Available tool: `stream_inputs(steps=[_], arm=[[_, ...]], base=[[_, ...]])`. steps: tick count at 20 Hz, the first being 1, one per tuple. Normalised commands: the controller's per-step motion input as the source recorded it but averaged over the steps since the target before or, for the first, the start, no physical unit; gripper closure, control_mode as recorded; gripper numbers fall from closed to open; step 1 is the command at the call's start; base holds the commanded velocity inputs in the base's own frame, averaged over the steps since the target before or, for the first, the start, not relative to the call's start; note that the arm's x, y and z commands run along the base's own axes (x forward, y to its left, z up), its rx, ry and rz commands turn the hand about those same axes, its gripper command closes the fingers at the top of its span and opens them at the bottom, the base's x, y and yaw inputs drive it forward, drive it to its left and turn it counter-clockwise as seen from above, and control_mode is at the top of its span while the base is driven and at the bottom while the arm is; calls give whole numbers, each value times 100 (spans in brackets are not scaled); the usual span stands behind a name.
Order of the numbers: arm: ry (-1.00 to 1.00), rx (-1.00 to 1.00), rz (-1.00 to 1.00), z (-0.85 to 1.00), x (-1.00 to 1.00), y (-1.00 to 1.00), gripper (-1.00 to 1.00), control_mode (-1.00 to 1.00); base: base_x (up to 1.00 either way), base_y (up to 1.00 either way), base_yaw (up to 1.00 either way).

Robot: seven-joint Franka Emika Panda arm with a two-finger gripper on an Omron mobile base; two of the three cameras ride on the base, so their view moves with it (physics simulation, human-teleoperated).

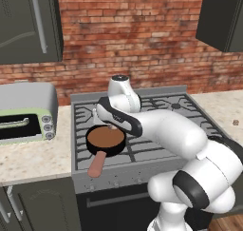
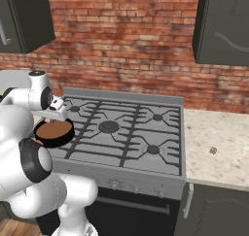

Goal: Pick up the sugar cube(s) and place them in the saucepan with hot chocolate.

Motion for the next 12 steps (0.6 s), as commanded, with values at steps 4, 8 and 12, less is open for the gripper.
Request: stream_inputs(steps=[4, 8, 12], arm=[[0, 0, 0, -4, 0, 1, 100, -100], [0, 0, 0, -1, 10, 0, 100, -100], [0, 0, 0, 0, 18, 2, 100, -100]], base=[[0, 0, 0], [0, 0, 0], [0, 0, 0]])
